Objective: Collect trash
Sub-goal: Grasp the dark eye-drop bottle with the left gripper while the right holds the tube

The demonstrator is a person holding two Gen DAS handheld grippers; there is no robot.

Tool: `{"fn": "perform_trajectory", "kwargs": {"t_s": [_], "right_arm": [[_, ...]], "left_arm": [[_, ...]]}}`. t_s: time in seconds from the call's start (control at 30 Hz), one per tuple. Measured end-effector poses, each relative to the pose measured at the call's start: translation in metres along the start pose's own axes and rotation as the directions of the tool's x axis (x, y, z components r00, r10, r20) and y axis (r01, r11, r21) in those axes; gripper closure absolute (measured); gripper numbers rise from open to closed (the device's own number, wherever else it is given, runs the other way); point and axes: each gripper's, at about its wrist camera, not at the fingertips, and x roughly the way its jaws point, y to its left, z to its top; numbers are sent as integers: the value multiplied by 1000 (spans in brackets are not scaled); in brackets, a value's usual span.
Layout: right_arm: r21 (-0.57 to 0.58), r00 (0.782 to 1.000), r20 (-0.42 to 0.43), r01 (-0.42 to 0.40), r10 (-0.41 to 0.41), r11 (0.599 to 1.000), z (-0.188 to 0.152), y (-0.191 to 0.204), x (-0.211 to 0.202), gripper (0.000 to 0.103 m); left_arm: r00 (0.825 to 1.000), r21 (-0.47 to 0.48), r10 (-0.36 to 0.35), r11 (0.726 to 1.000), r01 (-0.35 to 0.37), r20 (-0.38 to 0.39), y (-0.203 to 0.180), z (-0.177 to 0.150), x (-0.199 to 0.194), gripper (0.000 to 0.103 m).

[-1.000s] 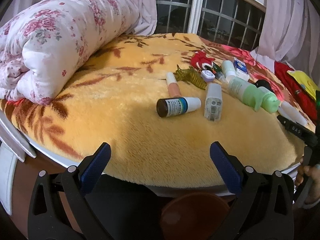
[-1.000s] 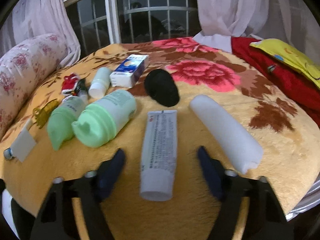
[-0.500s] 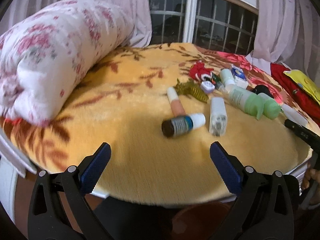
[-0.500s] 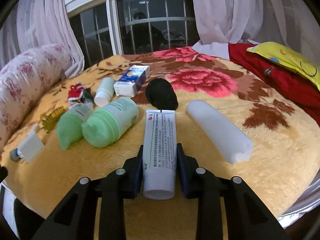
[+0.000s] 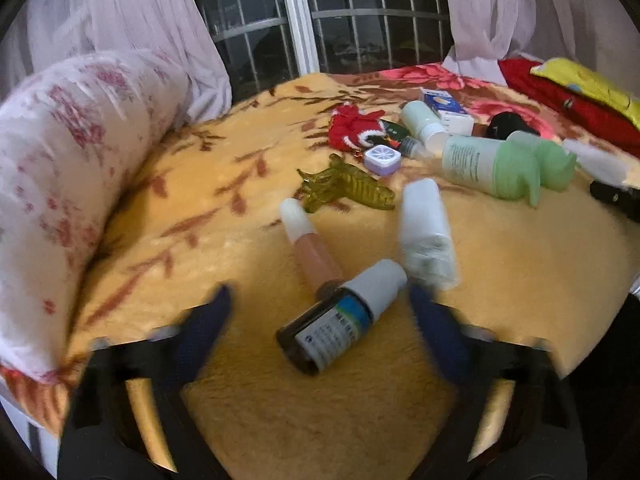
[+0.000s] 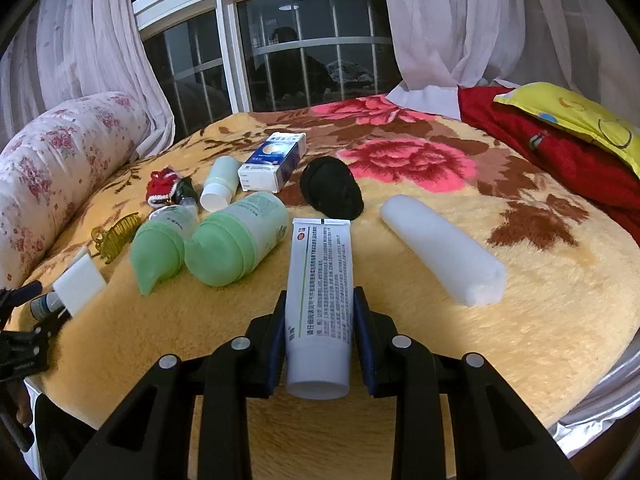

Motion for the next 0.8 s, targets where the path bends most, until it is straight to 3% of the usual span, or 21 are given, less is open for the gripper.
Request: {"fn": "perform_trajectory", "kwargs": {"t_s": [0.17,0.3,0.33,0.47,0.53,0.6,0.67,0.8], "right_arm": [[-6,1000,1,13,-13,1000,-1,1,1,73],[0,1000,5,12,-12,1000,-1,1,0,73],[0,1000,8,13,-13,1000,-1,1,-1,73],[-3,1000,14,16,-16,1000,-3,2,-3,73],[-7,1000,20,14,-14,1000,-3,4,-5,73],[-16,1000,26,13,-13,1000,-3,6,-7,73],[-23,999,34,8,-7,1000,-3,8,-10,73],[-35,999,49,-2,3,999,-3,13,-18,73]], "left_arm": [[999,-28,14,1000,-13,30,-11,-8,-6,63],[999,-68,33,997,-30,41,-16,-12,-13,71],[999,-105,4,995,0,45,-14,-12,-16,80],[998,-186,5,982,5,57,-11,-19,-22,81],[995,-177,-16,984,33,95,-14,-21,-29,81],[996,-155,-2,988,16,94,-15,-20,-27,81],[995,-183,-45,981,61,92,-9,-17,-27,81],[991,-215,-65,973,89,120,-3,-11,-39,81]]}}
